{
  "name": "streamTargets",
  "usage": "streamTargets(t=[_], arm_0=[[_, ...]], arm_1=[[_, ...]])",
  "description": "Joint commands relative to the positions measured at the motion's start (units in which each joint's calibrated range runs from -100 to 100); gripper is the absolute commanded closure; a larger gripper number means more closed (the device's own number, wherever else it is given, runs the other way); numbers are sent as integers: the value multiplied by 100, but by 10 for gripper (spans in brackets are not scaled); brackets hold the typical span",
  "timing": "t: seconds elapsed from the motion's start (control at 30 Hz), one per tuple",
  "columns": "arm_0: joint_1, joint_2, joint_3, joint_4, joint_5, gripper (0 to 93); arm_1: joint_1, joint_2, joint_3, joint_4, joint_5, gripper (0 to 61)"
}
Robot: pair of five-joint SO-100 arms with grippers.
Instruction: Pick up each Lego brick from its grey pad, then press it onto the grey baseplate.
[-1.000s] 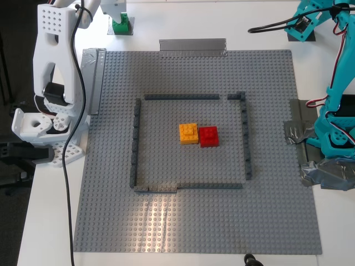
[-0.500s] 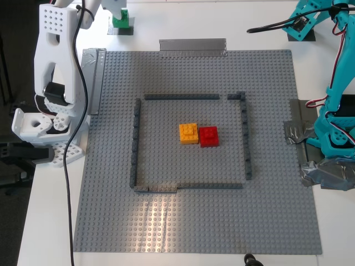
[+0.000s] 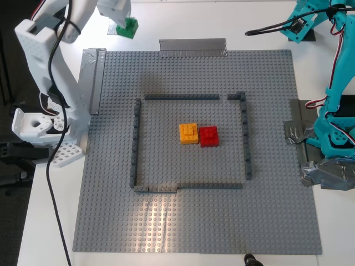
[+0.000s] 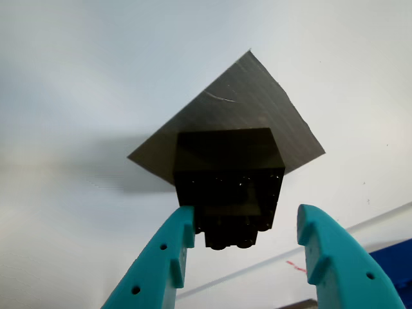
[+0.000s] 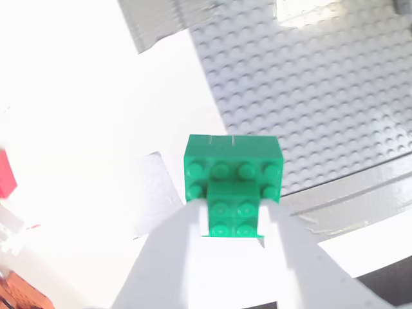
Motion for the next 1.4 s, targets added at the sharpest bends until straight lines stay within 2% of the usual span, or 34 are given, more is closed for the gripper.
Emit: streamTargets(t=[0.0,0.17,0.33,0.43,0.53,0.73,0.8,0.87,1.07,1.23,1.37], arm_0=[[19,-19,-164,-5,-6,865],[34,-19,-164,-5,-50,907],[34,-62,-318,60,-128,927],[63,-371,-281,92,-324,927],[41,-981,-272,581,-465,927],[-235,-1856,-263,2070,-475,927],[-365,-2079,-182,2070,-402,927],[-583,-2423,378,2070,-138,927],[-1178,-3118,1985,2070,350,927],[-1765,-3770,2888,2070,340,927],[-2237,-4431,3502,1842,72,927]], arm_1=[[557,-1349,465,629,-317,612],[1551,-2508,1955,483,-923,612],[2726,-3495,3526,442,-1060,612],[3466,-3933,4230,410,-1040,612],[4285,-4319,4736,336,-928,612],[5540,-4362,5007,-168,-601,613],[5860,-4259,5052,-412,-474,613],[6215,-4053,5187,-860,-278,613],[6513,-3538,5549,-1665,-44,613],[6621,-3177,5801,-2276,15,613],[6629,-2928,5819,-2577,-10,613]])
